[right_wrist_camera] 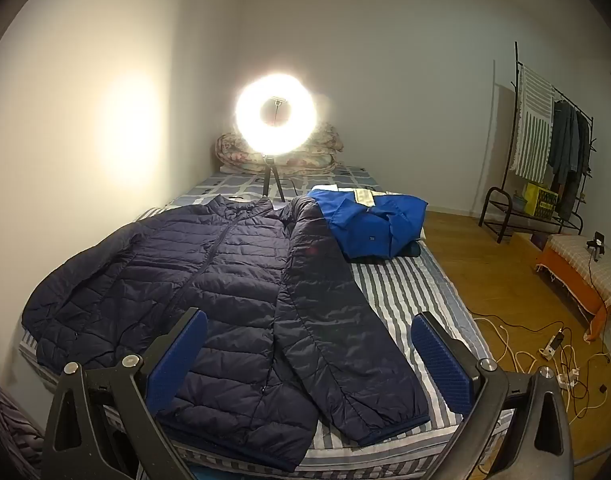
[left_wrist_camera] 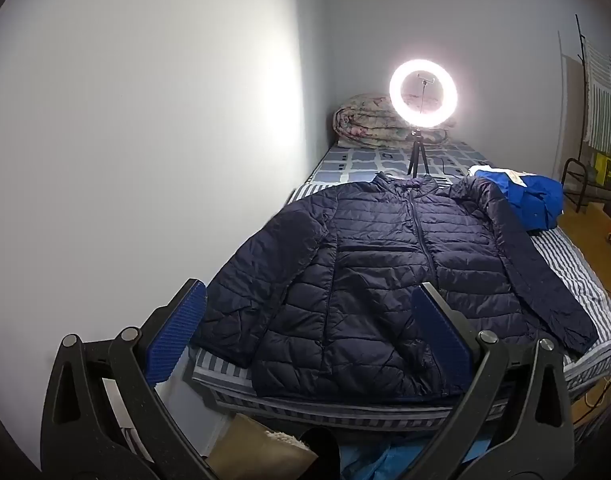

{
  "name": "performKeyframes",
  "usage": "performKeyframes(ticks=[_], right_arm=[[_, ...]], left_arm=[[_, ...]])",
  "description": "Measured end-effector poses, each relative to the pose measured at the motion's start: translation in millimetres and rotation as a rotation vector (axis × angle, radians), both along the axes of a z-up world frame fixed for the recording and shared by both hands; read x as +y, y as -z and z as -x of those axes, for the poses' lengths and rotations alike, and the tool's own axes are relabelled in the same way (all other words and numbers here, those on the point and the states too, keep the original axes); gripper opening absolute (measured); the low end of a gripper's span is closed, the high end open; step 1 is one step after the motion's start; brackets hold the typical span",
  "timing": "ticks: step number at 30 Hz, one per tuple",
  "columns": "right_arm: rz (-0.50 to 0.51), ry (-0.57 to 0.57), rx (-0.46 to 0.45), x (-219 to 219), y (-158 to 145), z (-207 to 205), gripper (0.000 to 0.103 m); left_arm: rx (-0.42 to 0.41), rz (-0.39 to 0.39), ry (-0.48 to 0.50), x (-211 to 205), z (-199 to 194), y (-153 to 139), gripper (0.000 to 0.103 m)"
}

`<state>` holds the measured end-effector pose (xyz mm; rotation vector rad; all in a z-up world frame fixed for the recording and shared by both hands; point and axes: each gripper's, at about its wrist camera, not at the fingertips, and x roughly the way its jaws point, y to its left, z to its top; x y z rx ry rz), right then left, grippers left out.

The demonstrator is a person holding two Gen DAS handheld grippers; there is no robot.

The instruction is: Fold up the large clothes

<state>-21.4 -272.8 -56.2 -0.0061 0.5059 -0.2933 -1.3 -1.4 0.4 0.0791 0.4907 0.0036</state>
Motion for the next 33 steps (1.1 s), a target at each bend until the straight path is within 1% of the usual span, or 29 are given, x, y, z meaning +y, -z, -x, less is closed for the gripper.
performKeyframes(ticks=[4,8,12,13,16,33], right_arm=[[-0.002,0.001,0.005,-0.3,0.7,-0.5,0.103],[-0.001,0.001,0.001,-0.3,0.5,-0.1,0.103],[-0.003,0.004,-0.002,1.9,0.7,0.3,0.103],[-0.004,0.005,-0.002,1.0,0.4,-0.4,0.103],[-0.007,0.009,-0.003,1.2,1.6,0.2,0.103],[-0.028,0.027,-0.012,-3.7,-1.6,1.6,0.103]], left_arm=[[-0.007,-0.003,-0.006,-0.7,0.8,-0.1,0.103],[-0.010,0.012,-0.016,2.6,1.1,-1.2,0.103],[-0.012,0.017,-0.026,5.5,4.8,-8.3,0.103],[-0.009,0.020,-0.023,6.9,-1.2,-5.7,0.103],[-0.006,0.023,-0.024,8.4,-2.8,-6.0,0.103],[-0.012,0.013,-0.016,5.1,3.8,-2.0,0.103]])
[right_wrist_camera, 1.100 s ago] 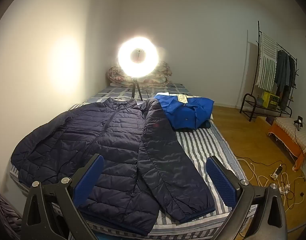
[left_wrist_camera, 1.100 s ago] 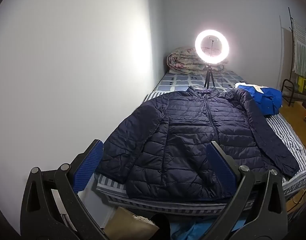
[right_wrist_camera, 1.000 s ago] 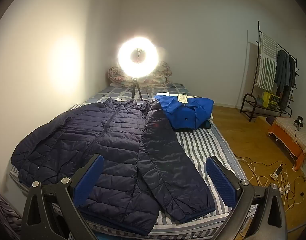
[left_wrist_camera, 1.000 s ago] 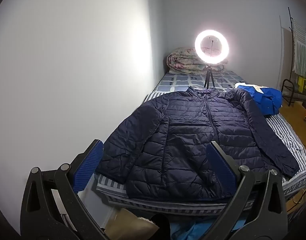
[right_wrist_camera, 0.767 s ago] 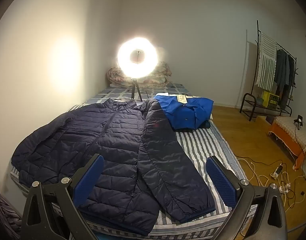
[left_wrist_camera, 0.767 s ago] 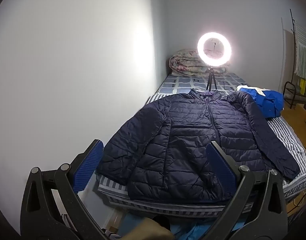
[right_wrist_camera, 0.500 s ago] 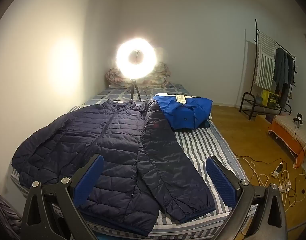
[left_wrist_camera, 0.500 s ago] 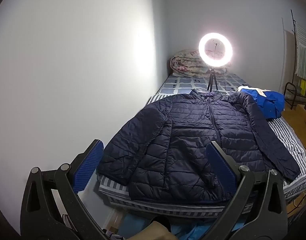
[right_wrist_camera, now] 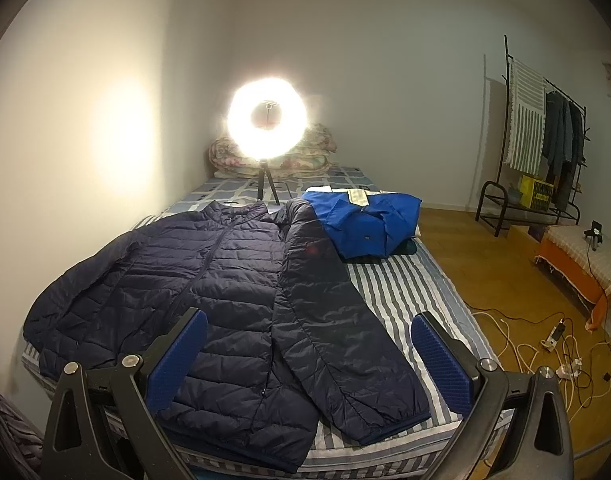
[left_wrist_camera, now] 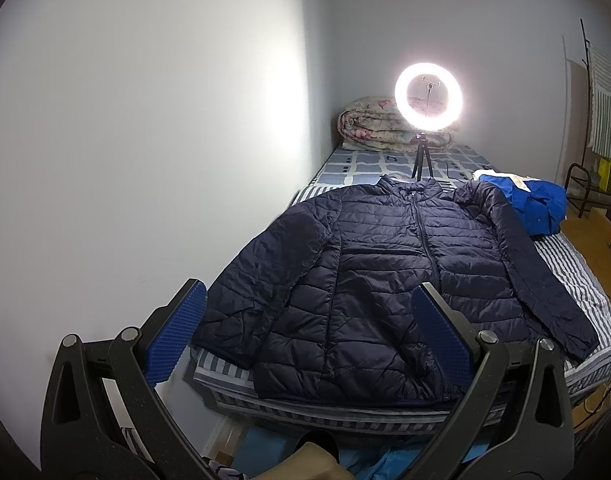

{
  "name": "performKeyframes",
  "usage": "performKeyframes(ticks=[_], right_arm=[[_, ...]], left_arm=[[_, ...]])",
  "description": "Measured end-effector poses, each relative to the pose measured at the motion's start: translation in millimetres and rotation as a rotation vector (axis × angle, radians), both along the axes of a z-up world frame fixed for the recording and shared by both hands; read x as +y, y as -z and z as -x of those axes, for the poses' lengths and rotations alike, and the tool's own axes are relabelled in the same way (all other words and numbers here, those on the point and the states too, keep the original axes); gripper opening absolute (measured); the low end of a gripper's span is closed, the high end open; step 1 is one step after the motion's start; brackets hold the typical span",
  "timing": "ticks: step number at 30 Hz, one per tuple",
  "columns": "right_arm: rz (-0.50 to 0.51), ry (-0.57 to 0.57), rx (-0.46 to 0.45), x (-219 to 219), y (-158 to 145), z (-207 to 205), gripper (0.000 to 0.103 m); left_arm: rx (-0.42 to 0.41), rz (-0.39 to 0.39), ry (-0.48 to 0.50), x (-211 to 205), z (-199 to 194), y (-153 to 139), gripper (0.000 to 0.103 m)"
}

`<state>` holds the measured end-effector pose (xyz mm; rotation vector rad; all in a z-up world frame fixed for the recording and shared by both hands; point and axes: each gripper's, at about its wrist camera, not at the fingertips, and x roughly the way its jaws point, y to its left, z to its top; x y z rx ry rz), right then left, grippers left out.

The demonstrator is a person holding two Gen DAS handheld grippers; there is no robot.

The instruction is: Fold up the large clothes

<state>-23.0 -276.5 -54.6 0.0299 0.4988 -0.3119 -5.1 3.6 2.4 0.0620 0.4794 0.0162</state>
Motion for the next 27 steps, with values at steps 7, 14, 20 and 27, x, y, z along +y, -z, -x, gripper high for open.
performKeyframes(ticks=[7,14,20,27], right_arm=[[-0.011,0.000,-0.006,-2.1,-0.1,0.9,0.103],[-0.013,0.002,-0.006,-2.2,-0.1,1.7,0.103],[-0.015,0.001,-0.008,-2.3,-0.6,1.8,0.103],[-0.014,-0.001,-0.017,0.2,-5.0,1.9,0.103]], left_arm=[[0.005,0.003,0.003,1.7,-2.6,0.2,0.103],[0.004,0.005,0.001,0.9,-2.4,0.4,0.103],[0.005,0.006,0.001,1.5,-1.7,1.4,0.103],[0.000,0.007,0.003,2.8,-2.1,3.0,0.103]])
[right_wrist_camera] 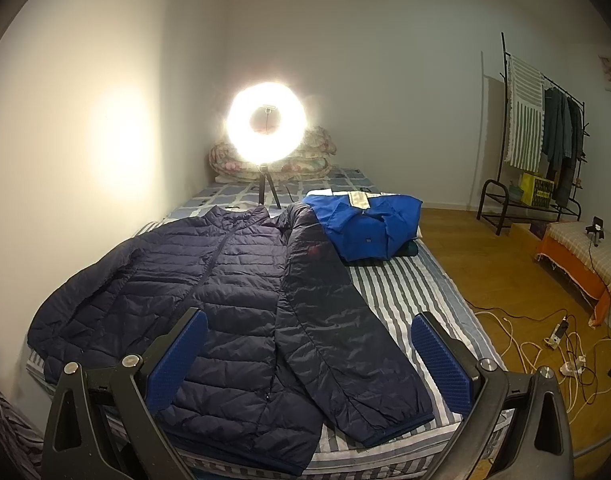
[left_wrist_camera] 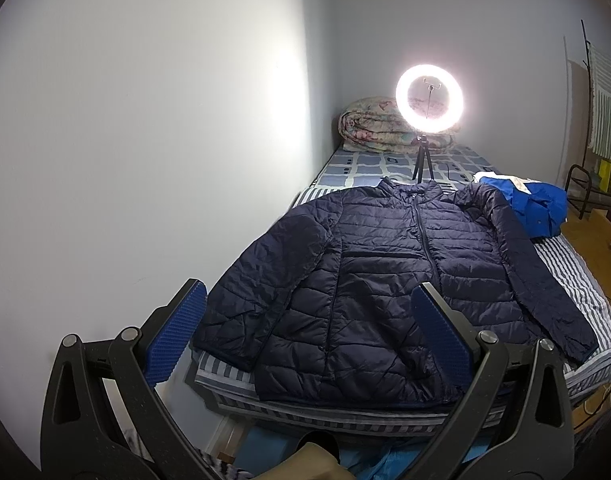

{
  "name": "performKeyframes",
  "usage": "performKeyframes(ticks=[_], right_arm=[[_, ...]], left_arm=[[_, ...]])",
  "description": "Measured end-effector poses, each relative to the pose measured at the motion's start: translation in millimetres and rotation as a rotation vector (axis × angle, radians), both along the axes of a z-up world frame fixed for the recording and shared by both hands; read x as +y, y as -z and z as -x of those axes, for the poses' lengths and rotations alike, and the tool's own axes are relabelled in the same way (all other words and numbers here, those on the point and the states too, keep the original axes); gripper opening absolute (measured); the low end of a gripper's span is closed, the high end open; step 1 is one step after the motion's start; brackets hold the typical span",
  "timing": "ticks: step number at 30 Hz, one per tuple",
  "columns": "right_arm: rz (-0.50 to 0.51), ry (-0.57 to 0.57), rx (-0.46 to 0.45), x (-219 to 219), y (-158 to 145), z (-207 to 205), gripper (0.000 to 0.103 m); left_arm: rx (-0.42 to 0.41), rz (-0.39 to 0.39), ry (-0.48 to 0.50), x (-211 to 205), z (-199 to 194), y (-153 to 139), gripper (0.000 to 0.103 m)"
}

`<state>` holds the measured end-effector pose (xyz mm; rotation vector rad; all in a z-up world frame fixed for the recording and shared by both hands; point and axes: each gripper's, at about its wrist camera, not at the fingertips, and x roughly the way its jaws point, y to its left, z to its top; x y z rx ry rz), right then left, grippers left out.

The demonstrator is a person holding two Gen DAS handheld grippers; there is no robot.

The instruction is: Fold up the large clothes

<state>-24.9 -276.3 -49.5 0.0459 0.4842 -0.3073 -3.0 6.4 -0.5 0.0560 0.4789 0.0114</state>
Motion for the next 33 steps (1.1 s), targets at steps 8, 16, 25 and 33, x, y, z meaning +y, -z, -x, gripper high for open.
performKeyframes(ticks=[8,16,25,33], right_arm=[[-0.008,0.003,-0.015,-2.7,-4.1,-1.3,0.103],[-0.002,-0.006,-0.007,0.3,-2.8,-5.9,0.103],[0.017,-0.011,-0.003,-0.7,-8.2,-22.0,0.103],[0.030,-0.011,0.015,-0.6,-7.9,-30.5,0.103]], left_arm=[[-0.007,0.004,-0.003,-2.9,0.9,-8.8,0.103],[0.005,0.000,-0.007,-4.1,-2.1,-9.2,0.103],[0.019,0.009,-0.021,-3.2,-23.4,-7.1,0.103],[0.031,-0.008,-0.034,-5.7,-40.7,1.8,0.103]])
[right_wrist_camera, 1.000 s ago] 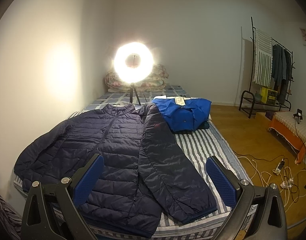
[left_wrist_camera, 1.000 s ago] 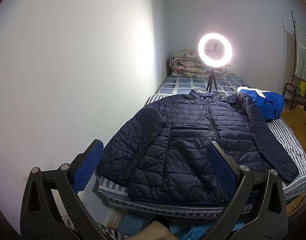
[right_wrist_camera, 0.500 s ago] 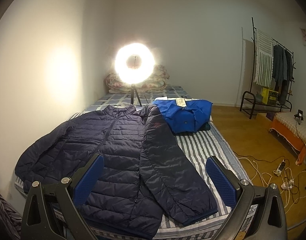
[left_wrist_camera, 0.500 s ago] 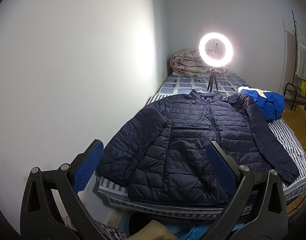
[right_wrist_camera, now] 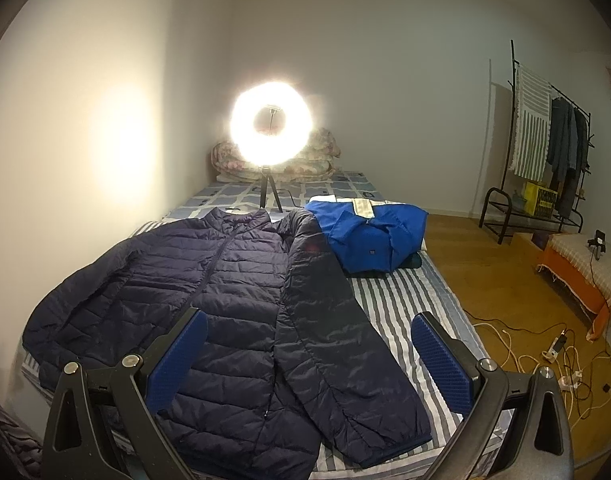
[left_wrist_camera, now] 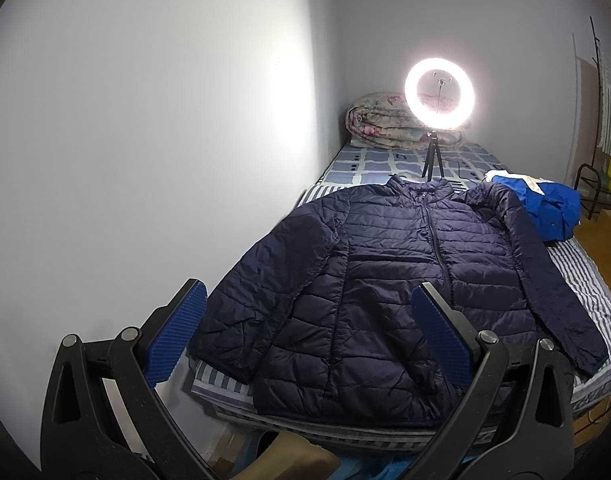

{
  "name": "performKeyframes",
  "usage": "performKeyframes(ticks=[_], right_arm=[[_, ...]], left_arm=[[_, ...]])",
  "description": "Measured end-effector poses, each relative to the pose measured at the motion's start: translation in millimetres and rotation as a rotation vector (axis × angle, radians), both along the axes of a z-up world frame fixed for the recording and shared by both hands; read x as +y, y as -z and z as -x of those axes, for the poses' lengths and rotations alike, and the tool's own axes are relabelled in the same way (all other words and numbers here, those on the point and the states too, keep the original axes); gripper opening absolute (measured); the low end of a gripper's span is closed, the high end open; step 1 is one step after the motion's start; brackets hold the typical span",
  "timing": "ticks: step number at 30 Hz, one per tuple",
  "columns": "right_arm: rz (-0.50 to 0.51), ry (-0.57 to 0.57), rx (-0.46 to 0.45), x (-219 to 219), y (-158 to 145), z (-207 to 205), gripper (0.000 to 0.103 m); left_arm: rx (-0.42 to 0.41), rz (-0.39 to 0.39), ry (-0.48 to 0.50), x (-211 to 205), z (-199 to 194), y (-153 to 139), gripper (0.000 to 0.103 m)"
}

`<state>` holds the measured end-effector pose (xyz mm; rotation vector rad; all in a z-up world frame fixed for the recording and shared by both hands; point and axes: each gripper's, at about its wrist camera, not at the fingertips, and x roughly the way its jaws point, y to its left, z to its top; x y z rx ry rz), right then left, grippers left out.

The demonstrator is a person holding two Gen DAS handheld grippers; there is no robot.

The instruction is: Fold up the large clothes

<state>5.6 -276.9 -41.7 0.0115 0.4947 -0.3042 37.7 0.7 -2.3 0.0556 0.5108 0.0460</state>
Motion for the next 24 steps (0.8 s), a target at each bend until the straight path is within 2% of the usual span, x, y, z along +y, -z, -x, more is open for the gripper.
performKeyframes(ticks=[14,24], right_arm=[[-0.067,-0.036,0.022,1.5,6.1,-20.1,0.103],[-0.028,-0.033,0.011,20.7,1.1,-28.9,0.103]], left_arm=[[0.011,-0.023,-0.032,1.2,-4.6,9.4,0.103],[0.013,-0.012,-0.016,9.7,-8.3,20.0,0.103]])
